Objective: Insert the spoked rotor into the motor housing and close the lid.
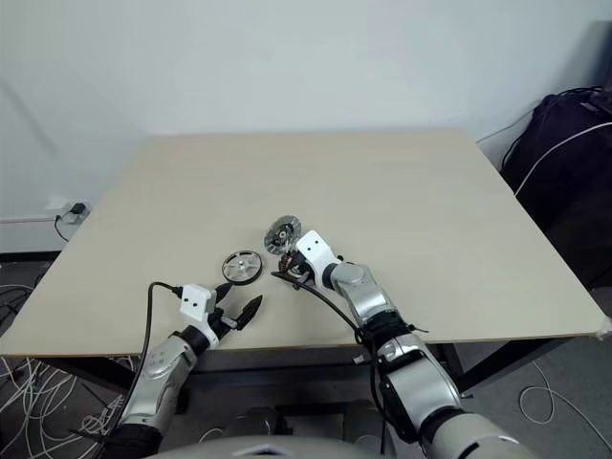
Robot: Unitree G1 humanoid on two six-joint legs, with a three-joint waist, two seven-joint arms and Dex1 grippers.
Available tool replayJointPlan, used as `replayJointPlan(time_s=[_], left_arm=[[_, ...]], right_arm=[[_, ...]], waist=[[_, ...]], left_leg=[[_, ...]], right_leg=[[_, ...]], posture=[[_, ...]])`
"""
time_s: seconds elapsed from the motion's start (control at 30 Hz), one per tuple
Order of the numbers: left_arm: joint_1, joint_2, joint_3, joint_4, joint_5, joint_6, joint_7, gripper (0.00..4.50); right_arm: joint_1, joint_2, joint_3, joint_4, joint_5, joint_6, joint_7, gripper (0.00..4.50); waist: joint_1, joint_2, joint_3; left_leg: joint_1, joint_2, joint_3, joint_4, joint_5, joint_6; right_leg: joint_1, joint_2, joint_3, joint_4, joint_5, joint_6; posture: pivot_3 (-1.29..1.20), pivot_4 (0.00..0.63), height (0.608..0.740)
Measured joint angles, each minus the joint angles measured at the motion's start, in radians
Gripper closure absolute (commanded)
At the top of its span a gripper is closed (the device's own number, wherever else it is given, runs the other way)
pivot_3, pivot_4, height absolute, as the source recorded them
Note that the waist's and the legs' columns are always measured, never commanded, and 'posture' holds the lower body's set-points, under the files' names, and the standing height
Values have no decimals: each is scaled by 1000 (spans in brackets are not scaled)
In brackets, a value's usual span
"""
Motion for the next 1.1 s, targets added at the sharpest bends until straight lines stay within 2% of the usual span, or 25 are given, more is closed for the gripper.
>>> replayJointPlan(time_s=[1.1], left_arm=[[7,0,0,-34,-4,22,4,0]], right_arm=[[-33,8,-25,35,-13,-38,-3,4477]], waist=[[-3,0,0]], left_leg=[[0,0,0,-1,0,0]], right_leg=[[0,0,0,0,0,0]], posture=[[0,0,740]])
